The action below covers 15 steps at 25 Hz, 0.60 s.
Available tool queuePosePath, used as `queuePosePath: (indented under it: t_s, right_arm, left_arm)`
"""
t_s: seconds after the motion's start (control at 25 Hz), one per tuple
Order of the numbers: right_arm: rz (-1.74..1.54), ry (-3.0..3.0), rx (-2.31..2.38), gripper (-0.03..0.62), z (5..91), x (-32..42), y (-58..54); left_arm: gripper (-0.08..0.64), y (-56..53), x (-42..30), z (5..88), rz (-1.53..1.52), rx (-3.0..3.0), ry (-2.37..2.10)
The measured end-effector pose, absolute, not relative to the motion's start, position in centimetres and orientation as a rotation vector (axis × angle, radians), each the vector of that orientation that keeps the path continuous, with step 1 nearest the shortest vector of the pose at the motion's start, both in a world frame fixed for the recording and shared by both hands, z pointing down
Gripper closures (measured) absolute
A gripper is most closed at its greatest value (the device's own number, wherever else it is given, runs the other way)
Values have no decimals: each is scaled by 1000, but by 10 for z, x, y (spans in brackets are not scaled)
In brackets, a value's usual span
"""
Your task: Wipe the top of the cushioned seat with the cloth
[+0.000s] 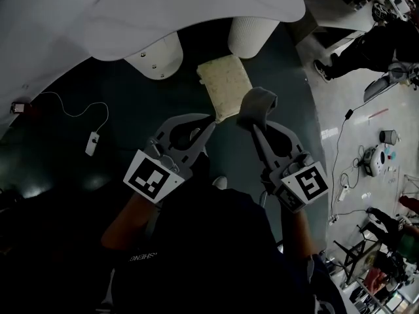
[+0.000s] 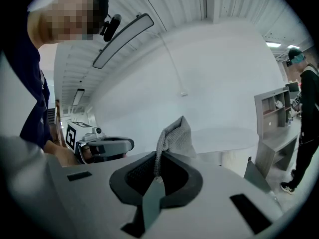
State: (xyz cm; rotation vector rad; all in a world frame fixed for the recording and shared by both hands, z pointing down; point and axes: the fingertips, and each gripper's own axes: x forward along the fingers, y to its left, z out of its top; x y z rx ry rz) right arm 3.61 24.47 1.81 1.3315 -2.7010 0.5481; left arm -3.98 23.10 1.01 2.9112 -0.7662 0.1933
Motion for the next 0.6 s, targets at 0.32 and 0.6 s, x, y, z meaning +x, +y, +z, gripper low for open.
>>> queuePosePath:
  t_s: [0.32, 0.6]
  right_arm:
    - [623, -2637, 1331, 558, 54, 13, 130]
    - [691, -2596, 1305, 558, 76, -3, 68]
  left_arm:
    - [552, 115, -62, 48, 232, 2865, -715]
    - [552, 54, -73, 70, 247, 2813, -696]
